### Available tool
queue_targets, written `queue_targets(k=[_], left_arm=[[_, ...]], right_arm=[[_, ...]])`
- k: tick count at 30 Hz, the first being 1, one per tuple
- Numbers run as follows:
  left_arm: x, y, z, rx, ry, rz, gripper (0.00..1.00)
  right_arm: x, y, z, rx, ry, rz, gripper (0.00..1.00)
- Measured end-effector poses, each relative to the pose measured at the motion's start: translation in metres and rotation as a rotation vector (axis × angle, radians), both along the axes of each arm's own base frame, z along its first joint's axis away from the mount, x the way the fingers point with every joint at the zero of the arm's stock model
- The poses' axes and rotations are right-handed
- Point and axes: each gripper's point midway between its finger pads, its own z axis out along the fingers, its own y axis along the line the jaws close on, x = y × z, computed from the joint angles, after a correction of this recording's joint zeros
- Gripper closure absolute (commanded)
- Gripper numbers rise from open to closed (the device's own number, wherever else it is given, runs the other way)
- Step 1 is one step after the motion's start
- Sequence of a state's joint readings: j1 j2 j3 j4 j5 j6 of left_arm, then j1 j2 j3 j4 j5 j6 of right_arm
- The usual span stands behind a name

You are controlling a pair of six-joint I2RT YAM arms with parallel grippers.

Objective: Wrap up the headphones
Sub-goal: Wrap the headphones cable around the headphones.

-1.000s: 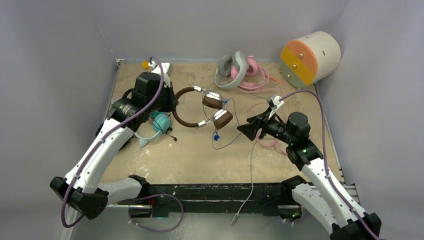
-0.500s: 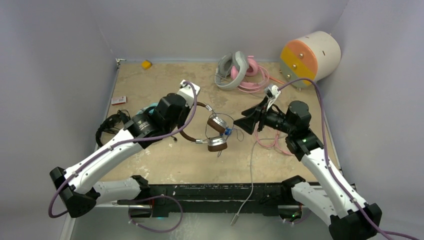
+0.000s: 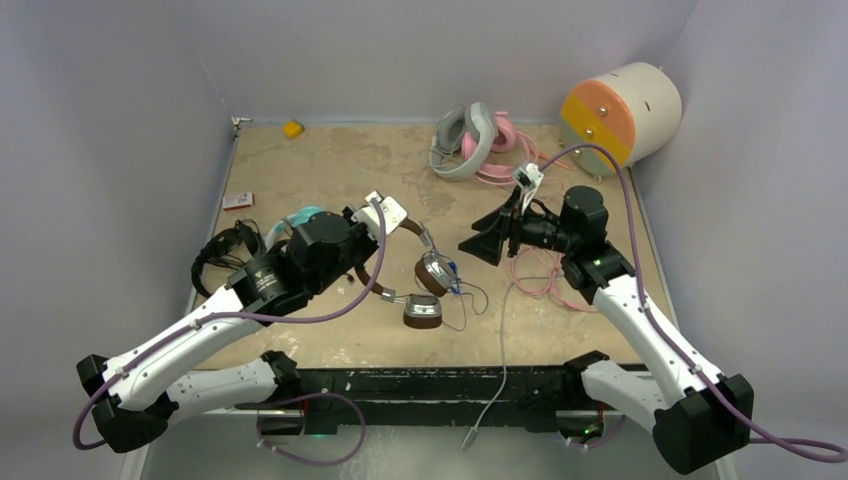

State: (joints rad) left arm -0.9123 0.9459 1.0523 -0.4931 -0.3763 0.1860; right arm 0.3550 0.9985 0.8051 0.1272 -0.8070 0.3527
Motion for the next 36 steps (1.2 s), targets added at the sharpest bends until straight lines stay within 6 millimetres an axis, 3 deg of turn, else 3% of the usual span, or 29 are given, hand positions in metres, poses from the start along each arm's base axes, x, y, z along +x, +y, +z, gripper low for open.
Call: queue_targets(k=[10, 24, 26, 29, 30, 36], left_arm=[[-0.006, -0.012, 0.0, 0.011, -0.003, -0.089, 1.0], [-0.009, -0.022, -0.007, 0.013, 0.028, -0.13, 1.0], [-0.008, -0.023, -0.009, 0.016, 0.032, -0.129, 1.0], [-0.008, -0.023, -0.01, 0.022, 0.037, -0.129, 1.0], [-0.008, -0.022, -0.011, 0.025, 0.04, -0.128, 1.0], [-0.006, -0.022, -0.016, 0.043, 0.049, -0.118, 1.0]], right_arm=[[-0.029, 0.008, -0.015, 0.023, -0.013, 0.171, 0.41], [-0.05, 0.032, -0.02, 0.039, -0.02, 0.33, 0.64], [-0.054, 0.036, -0.022, 0.037, -0.017, 0.349, 0.73], [-0.058, 0.04, -0.026, 0.029, -0.011, 0.371, 0.97], [-0.058, 0.041, -0.027, 0.025, -0.008, 0.374, 1.0], [-0.055, 0.042, -0.029, 0.01, 0.001, 0.351, 1.0]])
